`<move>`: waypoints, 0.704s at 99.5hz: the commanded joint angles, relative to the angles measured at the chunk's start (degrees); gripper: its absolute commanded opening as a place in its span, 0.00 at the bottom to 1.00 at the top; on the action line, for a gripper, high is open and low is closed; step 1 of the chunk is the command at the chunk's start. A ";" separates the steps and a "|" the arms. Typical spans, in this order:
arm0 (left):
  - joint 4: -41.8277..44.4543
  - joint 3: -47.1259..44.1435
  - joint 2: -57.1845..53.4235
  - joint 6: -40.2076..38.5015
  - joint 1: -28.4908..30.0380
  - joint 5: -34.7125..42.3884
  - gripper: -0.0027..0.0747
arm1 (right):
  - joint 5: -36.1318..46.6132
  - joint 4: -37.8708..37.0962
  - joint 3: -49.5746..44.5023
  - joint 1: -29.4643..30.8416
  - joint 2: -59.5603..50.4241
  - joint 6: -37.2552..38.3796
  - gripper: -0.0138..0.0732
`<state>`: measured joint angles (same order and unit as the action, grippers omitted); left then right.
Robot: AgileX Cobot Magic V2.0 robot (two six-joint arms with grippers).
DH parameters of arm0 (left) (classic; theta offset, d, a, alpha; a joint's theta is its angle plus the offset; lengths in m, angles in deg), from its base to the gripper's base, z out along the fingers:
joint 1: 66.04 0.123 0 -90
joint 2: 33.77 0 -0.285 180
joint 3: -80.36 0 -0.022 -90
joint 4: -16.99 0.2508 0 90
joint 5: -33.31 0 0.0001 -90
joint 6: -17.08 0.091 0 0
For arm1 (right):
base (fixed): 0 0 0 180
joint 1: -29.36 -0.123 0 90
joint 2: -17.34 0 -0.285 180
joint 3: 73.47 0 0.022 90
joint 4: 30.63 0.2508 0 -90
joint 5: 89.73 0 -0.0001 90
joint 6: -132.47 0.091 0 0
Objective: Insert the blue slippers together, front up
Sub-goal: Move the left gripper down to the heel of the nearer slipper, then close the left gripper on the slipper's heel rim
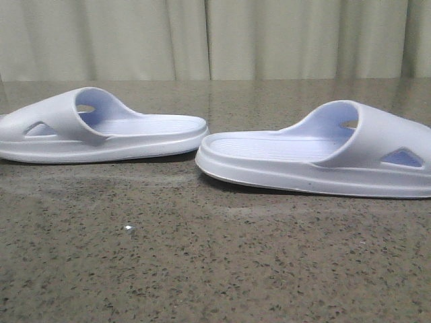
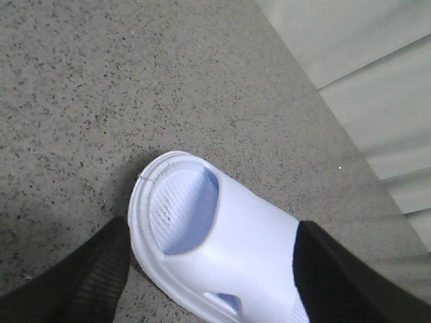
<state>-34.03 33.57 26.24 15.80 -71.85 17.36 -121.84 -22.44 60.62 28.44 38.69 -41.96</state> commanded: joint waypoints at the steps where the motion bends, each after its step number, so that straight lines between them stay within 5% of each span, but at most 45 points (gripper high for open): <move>1: -1.74 3.26 2.41 -0.42 0.00 2.69 0.61 | 4.74 0.57 2.00 -0.08 1.19 0.05 0.66; 70: -5.64 5.37 15.37 -0.22 0.00 3.92 0.61 | 5.10 1.17 2.00 -0.08 1.19 0.05 0.66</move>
<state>-38.33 36.74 41.46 15.80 -71.85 18.82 -121.73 -21.55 60.62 28.44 38.69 -41.96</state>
